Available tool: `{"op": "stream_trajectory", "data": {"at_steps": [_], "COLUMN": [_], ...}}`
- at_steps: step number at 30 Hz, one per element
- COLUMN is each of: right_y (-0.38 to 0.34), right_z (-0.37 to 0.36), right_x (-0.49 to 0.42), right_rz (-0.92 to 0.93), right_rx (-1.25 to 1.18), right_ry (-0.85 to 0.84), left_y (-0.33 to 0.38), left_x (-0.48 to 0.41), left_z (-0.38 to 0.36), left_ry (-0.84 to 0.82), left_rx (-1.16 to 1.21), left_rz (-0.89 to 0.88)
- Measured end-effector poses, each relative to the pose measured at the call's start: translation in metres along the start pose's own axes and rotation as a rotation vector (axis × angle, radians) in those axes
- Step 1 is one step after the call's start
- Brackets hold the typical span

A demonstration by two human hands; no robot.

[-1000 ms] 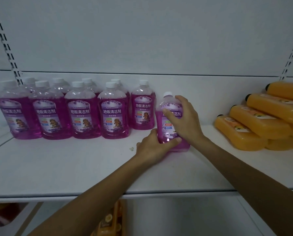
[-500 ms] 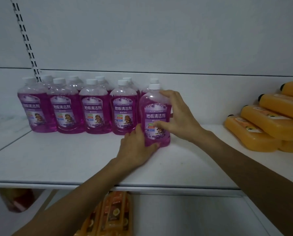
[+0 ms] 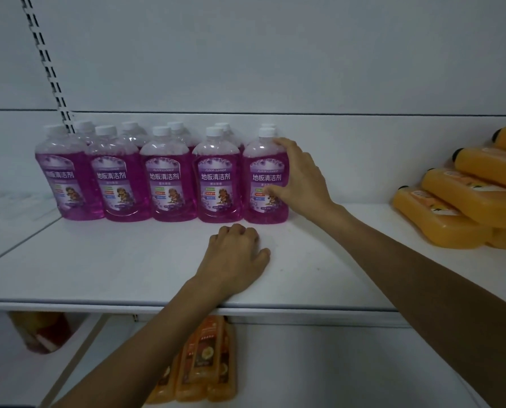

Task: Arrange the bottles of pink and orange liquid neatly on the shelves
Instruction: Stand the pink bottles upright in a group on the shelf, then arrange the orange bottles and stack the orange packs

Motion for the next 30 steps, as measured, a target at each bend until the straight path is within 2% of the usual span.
{"op": "stream_trajectory", "data": {"at_steps": [4,10,14,21,26,30], "right_y": [0.001,0.014,0.041,0.102,0.158,0.205], "right_z": [-0.002,0.018,0.065,0.182,0.27,0.326], "right_x": [0.002,0.008,0.014,0.037,0.047,0.059], "right_rz": [0.024,0.076,0.037,-0.02,-0.042,-0.141], "right_rx": [-0.015,0.086,0.093,0.148,0.228,0.144], "right_ry": [-0.03,-0.134,-0.13,-0.017,0.113,0.227], "left_y": [0.013,0.03,0.082,0.207,0.269,0.307], "left_x": [0.008,0.006,-0.011,-0.05,-0.07,-0.071], "left_z": [0.009,0.012,0.009,0.002,-0.021,-0.038], "left_ry": [0.064,0.1,0.097,0.108,0.052,0.024], "left_rx": [0.164,0.275,0.313,0.439,0.602,0.713], "left_rz": [-0.171,-0.161,-0.24,-0.342,-0.263,-0.238]}}
Point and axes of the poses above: each hand's wrist, its own x-axis away from the middle knuckle, its own z-axis out of the back of the hand, y = z × x, the point moved 7 cm from there along -x, towards the middle knuckle, and after that the axes turned 6 degrees about x, right-handed, at the moved point
